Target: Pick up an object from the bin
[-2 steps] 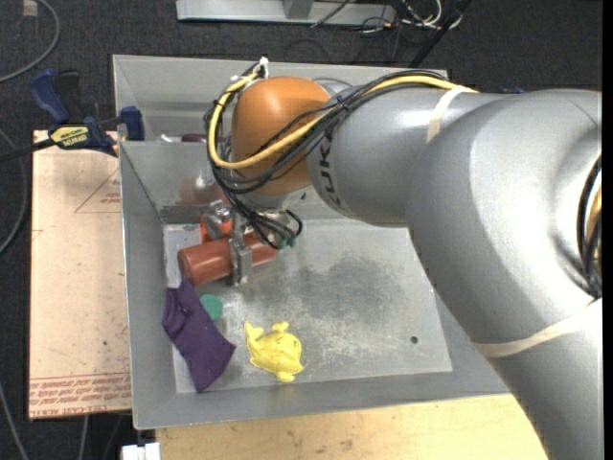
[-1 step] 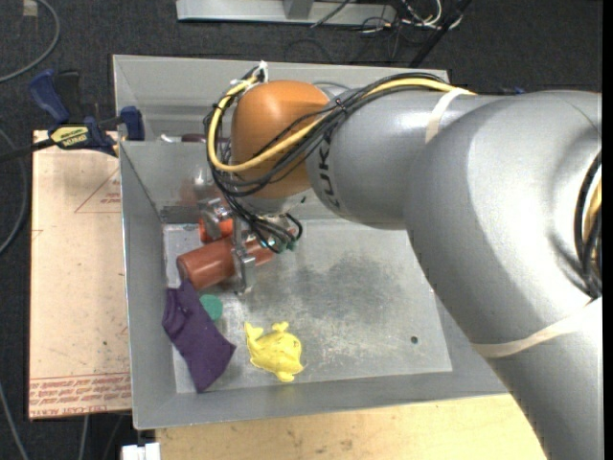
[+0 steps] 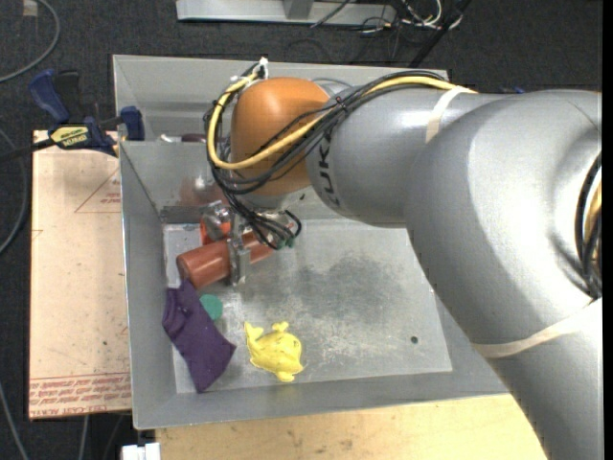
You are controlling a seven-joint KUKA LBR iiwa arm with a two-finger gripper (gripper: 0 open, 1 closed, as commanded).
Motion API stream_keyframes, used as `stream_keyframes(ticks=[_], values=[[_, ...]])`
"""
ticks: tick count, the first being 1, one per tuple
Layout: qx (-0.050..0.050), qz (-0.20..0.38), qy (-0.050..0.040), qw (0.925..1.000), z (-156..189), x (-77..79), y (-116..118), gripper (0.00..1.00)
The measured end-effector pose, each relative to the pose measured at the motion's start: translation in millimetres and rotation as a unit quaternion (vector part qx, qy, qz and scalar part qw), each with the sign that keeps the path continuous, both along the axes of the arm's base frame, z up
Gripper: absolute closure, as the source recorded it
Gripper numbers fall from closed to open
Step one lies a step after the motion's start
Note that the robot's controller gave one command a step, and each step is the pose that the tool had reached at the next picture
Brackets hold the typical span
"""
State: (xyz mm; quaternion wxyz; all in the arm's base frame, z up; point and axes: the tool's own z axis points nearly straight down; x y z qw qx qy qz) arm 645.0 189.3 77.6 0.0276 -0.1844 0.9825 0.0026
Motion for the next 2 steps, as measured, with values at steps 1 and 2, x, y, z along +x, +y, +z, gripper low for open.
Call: stream_keyframes(ticks=[1,2], values=[[0.0,0.0,-0.0001,1.0,0.0,0.1,0.0,1.0],[0.0,0.0,-0.0001,1.0,0.1,0.1,0.0,1.0]])
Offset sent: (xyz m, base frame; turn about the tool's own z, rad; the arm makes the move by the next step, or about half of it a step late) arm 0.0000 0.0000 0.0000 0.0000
